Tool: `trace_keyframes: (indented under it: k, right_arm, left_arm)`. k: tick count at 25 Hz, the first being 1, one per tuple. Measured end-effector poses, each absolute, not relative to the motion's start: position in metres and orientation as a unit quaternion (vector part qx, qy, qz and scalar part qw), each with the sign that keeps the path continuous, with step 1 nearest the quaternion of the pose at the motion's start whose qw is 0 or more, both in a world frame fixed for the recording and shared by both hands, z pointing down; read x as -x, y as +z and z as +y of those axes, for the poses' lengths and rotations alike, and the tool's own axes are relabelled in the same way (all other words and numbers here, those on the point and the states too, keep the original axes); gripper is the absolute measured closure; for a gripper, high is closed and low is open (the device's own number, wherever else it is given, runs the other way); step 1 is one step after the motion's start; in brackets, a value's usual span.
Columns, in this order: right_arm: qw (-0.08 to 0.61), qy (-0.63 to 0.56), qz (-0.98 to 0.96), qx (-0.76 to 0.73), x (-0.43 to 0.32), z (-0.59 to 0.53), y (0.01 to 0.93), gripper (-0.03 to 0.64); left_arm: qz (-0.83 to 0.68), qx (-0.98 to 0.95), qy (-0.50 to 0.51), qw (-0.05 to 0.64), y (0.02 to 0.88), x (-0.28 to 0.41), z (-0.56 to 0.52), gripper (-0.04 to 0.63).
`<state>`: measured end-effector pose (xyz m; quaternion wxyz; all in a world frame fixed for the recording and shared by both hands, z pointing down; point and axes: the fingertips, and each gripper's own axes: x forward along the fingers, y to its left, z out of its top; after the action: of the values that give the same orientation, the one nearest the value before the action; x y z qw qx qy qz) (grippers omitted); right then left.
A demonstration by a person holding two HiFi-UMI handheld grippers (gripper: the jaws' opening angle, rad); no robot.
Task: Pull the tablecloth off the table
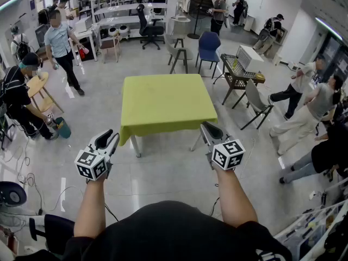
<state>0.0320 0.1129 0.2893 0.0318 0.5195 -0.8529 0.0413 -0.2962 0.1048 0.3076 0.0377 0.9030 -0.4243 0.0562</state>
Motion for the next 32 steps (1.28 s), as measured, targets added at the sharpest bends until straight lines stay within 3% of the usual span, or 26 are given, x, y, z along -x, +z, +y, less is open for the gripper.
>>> trace_keyframes:
  k: [17,32]
  right_arm:
    - [0.033,0.033,-0.846,-0.532,-0.056,0.103,0.297,0.565]
    - [0.031,0.075,-0.847,-0.526,-0.160,-0.041,0.342,0.566]
  left_arm:
    - [-0.417,-0.905,0.071,0.044,0.317,0.277,0.085,0.460]
    - [-0.438,-0.893,0.085,0.059,0.343,0.197,-0.051,0.460]
